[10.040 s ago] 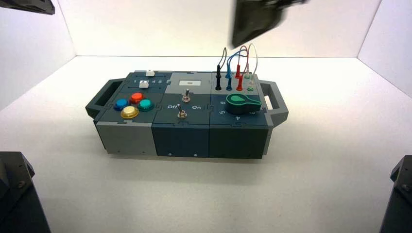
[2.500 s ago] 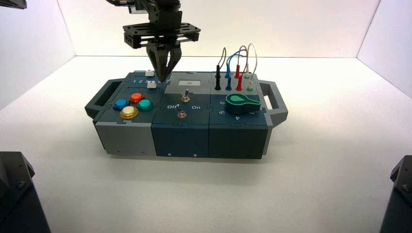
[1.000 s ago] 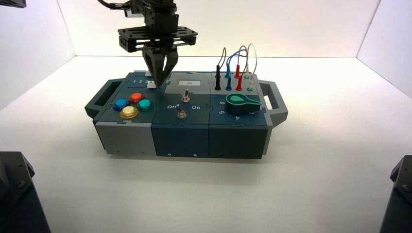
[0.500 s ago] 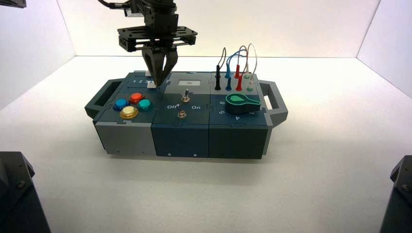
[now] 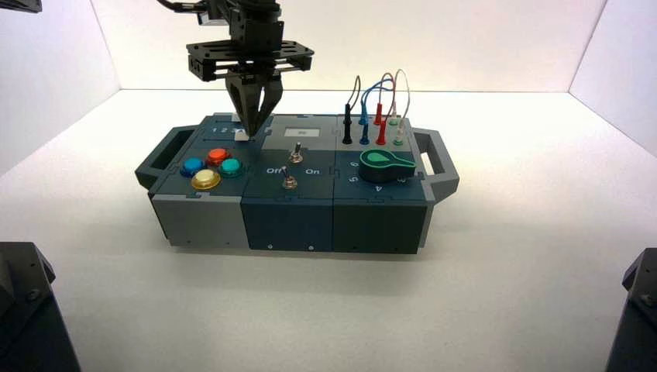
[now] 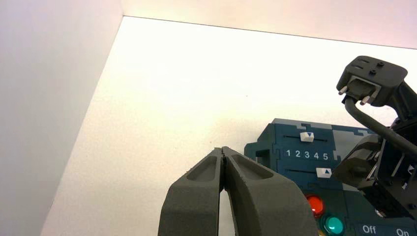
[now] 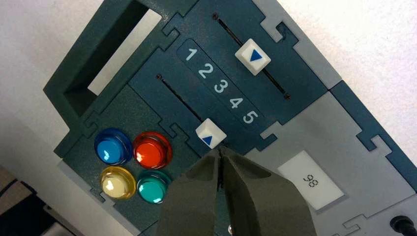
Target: Move the bottom slider to position 4.
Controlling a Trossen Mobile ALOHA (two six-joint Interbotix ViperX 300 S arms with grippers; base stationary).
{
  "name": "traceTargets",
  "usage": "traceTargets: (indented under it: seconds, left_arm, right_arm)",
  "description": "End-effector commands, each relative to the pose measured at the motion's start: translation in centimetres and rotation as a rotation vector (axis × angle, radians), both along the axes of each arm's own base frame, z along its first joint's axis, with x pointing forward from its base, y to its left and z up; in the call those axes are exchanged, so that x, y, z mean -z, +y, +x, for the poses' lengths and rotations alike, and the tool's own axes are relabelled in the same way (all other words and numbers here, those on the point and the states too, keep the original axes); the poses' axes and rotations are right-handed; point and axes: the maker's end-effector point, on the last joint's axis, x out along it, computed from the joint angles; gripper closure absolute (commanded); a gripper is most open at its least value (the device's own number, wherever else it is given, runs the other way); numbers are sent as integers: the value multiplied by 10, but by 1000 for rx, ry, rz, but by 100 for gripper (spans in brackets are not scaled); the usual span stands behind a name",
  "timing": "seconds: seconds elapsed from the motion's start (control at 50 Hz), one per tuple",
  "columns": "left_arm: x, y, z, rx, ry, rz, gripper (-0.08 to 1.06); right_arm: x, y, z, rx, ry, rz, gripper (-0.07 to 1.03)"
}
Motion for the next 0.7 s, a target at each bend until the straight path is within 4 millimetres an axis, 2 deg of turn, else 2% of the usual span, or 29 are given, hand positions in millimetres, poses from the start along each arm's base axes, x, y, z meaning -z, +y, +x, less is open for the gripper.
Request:
traceTargets:
  seconds: [0.02,0.7]
  left_arm:
    - [-12,2,5,-6,-31,3,101]
    - [-13,1,5,-5,-31,1,101]
  right_arm:
    - [-31,13,2,-5,-45,62,98]
    - [-28,13,3,-4,-43,57,98]
